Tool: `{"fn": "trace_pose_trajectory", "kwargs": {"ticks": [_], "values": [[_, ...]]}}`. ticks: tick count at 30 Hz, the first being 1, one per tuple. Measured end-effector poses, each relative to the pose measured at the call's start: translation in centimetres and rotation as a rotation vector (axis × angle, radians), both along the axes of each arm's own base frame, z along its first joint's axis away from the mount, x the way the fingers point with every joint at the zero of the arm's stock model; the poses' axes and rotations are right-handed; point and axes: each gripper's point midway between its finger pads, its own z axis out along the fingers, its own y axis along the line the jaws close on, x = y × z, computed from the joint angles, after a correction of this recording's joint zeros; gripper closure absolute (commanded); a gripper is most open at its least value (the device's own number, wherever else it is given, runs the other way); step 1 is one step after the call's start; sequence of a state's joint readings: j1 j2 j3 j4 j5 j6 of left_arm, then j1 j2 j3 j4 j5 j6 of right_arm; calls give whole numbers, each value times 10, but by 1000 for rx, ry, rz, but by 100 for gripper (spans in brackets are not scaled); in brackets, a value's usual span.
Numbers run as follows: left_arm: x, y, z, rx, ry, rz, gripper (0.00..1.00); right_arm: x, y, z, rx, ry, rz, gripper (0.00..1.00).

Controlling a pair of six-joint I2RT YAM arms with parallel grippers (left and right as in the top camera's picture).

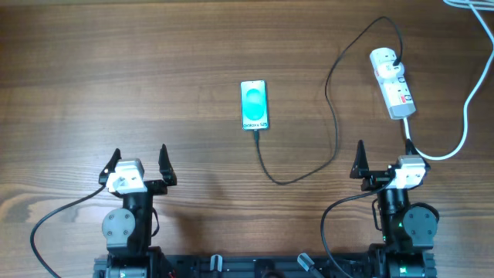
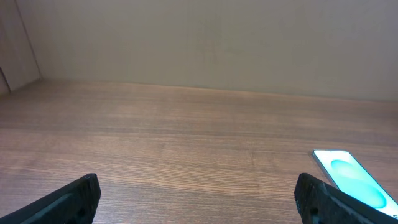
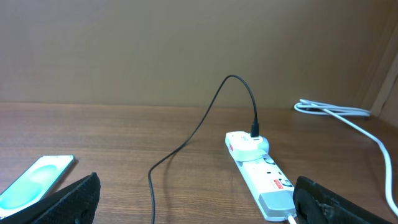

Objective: Plug charger to phone and switch on socket

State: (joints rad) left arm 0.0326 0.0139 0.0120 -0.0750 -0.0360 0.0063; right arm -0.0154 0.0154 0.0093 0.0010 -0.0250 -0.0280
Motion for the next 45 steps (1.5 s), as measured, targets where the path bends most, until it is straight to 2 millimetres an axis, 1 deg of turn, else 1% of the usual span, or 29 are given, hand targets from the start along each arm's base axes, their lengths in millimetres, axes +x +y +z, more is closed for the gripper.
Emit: {"fn": "trace_pose_trajectory", "kwargs": {"ticks": [23, 30, 45], "values": [[0, 0, 0, 0, 0, 0, 0, 0, 0, 0, 0, 0, 0, 0], [0, 0, 0, 0, 0, 0, 0, 0, 5, 0, 0, 0, 21, 0], [0, 0, 0, 0, 0, 0, 0, 0, 5, 0, 0, 0, 21, 0]]}}
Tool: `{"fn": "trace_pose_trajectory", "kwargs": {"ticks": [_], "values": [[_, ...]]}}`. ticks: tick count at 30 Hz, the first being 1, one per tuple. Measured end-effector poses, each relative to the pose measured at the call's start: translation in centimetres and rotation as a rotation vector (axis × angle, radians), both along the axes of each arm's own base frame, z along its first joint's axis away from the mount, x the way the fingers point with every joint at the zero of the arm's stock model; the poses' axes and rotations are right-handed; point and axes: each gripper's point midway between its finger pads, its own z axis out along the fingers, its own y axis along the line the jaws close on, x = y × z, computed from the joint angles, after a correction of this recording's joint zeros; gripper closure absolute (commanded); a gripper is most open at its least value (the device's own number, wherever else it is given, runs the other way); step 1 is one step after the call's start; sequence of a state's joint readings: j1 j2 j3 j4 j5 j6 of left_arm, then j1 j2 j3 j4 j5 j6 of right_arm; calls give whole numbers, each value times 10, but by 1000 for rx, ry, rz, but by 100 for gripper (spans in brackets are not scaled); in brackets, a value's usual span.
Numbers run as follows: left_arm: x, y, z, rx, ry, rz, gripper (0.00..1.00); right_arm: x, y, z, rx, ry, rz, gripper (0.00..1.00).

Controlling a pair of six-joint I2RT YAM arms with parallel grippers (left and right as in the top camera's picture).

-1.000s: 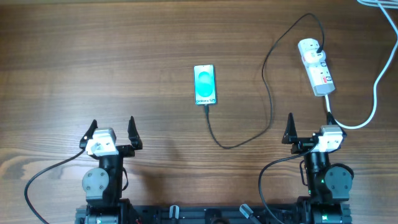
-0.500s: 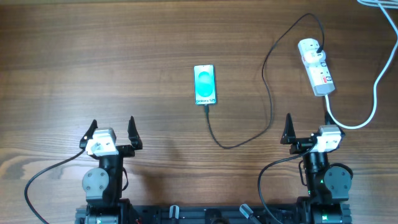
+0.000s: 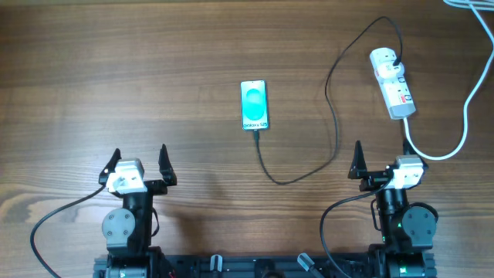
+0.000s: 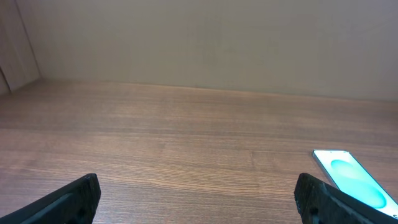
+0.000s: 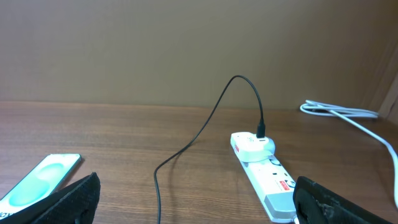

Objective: Plug charger to phone and switch on socket

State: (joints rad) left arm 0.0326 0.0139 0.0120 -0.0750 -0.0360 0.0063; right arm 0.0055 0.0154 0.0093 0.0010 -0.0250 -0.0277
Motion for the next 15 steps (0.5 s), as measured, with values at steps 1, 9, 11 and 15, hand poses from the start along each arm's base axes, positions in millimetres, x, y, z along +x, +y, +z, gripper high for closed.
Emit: {"fn": "trace_pose_trajectory", "kwargs": {"ticks": [1, 9, 11, 15], "values": [[0, 0, 0, 0, 0, 0, 0, 0, 0, 0, 0, 0, 0, 0], [0, 0, 0, 0, 0, 0, 0, 0, 0, 0, 15, 0, 0, 0], [0, 0, 0, 0, 0, 0, 0, 0, 0, 0, 14, 1, 0, 0], [0, 0, 0, 0, 0, 0, 0, 0, 0, 0, -3, 0, 0, 0]]}}
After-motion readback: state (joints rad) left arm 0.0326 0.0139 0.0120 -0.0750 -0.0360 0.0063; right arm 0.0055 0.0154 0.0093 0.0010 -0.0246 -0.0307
